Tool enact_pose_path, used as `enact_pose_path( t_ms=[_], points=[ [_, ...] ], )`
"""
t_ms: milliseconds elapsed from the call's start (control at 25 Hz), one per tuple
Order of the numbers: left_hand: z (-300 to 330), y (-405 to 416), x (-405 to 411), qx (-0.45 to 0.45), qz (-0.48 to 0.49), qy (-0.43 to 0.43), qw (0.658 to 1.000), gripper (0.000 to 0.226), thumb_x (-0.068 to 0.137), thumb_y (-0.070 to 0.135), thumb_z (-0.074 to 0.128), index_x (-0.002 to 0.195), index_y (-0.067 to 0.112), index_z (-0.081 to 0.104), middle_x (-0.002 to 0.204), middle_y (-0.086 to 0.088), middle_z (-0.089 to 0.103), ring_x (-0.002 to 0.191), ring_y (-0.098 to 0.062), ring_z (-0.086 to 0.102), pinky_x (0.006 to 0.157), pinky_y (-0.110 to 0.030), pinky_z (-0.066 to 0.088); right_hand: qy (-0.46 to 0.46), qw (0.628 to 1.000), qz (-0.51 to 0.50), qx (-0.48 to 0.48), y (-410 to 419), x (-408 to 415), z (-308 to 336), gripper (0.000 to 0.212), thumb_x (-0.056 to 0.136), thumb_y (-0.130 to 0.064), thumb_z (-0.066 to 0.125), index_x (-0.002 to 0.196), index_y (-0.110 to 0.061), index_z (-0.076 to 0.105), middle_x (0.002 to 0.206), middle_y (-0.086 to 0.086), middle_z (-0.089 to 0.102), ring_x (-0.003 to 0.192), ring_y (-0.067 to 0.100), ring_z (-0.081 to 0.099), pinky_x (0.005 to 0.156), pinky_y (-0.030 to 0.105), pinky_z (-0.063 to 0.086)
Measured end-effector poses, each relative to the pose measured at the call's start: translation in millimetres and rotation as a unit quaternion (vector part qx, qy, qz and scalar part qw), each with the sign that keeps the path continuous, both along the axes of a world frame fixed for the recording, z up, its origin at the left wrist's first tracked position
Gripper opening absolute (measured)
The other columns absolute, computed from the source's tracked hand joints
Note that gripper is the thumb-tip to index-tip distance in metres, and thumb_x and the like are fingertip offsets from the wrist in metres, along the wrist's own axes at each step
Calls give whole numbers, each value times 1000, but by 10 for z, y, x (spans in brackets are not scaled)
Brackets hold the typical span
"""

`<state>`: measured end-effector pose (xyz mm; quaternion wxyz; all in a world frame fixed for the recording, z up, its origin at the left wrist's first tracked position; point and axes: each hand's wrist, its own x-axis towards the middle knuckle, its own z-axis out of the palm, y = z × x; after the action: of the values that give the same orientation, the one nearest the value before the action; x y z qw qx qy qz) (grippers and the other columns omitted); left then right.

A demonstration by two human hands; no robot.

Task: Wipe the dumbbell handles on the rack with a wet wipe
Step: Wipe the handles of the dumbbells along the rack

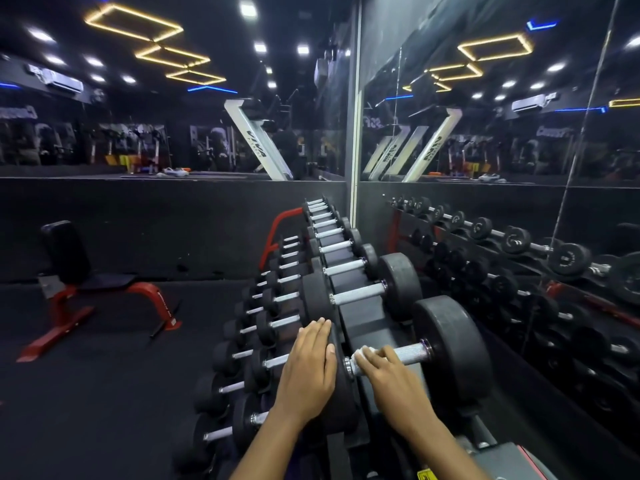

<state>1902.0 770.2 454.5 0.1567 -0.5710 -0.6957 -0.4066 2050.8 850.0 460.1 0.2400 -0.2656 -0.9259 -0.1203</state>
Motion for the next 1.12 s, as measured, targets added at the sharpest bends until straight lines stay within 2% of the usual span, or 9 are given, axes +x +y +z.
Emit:
enact_pose_path(
  t_ms=[160, 200, 280, 360, 440, 520, 640, 840, 1120],
  points=[
    [-8, 12, -15, -2, 1, 9, 1000, 58, 95, 38, 18, 142, 12, 40, 146, 0, 41, 139, -9, 28, 118, -26, 13, 0, 1000, 10, -7, -30, -125, -51, 47, 52, -7, 81, 96, -19, 66, 92, -11, 66, 79, 15, 58, 35, 19, 36],
    [-6, 11, -15, 0, 1, 10, 1000, 58, 95, 38, 19, 142, 12, 40, 146, 0, 41, 139, -9, 28, 118, -25, 12, -5, 1000, 11, -3, 5, -133, -32, 39, 55, -7, 79, 90, -19, 65, 86, -10, 65, 78, 16, 56, 37, 22, 39],
    [2, 7, -9, 3, 1, 9, 1000, 58, 95, 38, 18, 142, 12, 40, 146, 0, 41, 139, -8, 27, 118, -22, 10, -15, 1000, 5, 6, 61, -151, 77, 33, 46, -11, 81, 69, -21, 59, 65, -9, 58, 68, 17, 55, 38, 27, 40],
    [13, -4, -2, 2, -1, 6, 1000, 58, 95, 38, 18, 142, 12, 40, 147, 1, 40, 139, -6, 26, 118, -22, 9, -51, 998, -21, 16, 75, -212, 239, 30, 48, -18, 82, 64, -22, 57, 61, -7, 58, 69, 19, 57, 52, 32, 44],
    [14, -9, 4, -3, -3, 5, 1000, 59, 95, 38, 17, 143, 12, 39, 147, 1, 40, 139, -6, 26, 118, -22, 9, -92, 995, -37, -33, 69, -283, 373, 10, 78, -25, 63, 85, -18, 61, 89, -3, 67, 94, 23, 57, 80, 43, 41],
    [13, -4, 7, -6, -1, 8, 1000, 59, 95, 38, 17, 143, 13, 39, 147, 1, 39, 139, -8, 27, 118, -23, 9, -147, 983, -59, -91, 106, -352, 412, 27, 96, -29, 37, 104, -15, 58, 116, 3, 63, 113, 26, 52, 94, 43, 34],
    [0, 3, -8, -8, 0, 5, 1000, 58, 95, 38, 18, 143, 13, 39, 148, 0, 39, 140, -9, 26, 118, -26, 11, -153, 982, -92, -67, 198, -342, 390, 40, 100, -34, 28, 106, -12, 61, 119, 10, 63, 112, 30, 56, 93, 39, 37],
    [4, 2, -10, 2, 0, 2, 1000, 57, 95, 37, 20, 142, 13, 40, 146, 1, 41, 138, -9, 29, 118, -23, 9, -163, 969, -184, -24, 407, -127, 440, 27, 91, -19, 43, 109, -16, 63, 113, 7, 65, 108, 26, 58, 84, 32, 43],
    [-15, 8, -15, 5, 1, -2, 1000, 55, 95, 37, 21, 142, 14, 41, 146, 1, 42, 138, -9, 29, 118, -23, 10, -150, 976, -153, -25, 389, -118, 402, 28, 91, -17, 40, 109, -13, 61, 115, 8, 62, 110, 28, 54, 88, 36, 41]
  ],
)
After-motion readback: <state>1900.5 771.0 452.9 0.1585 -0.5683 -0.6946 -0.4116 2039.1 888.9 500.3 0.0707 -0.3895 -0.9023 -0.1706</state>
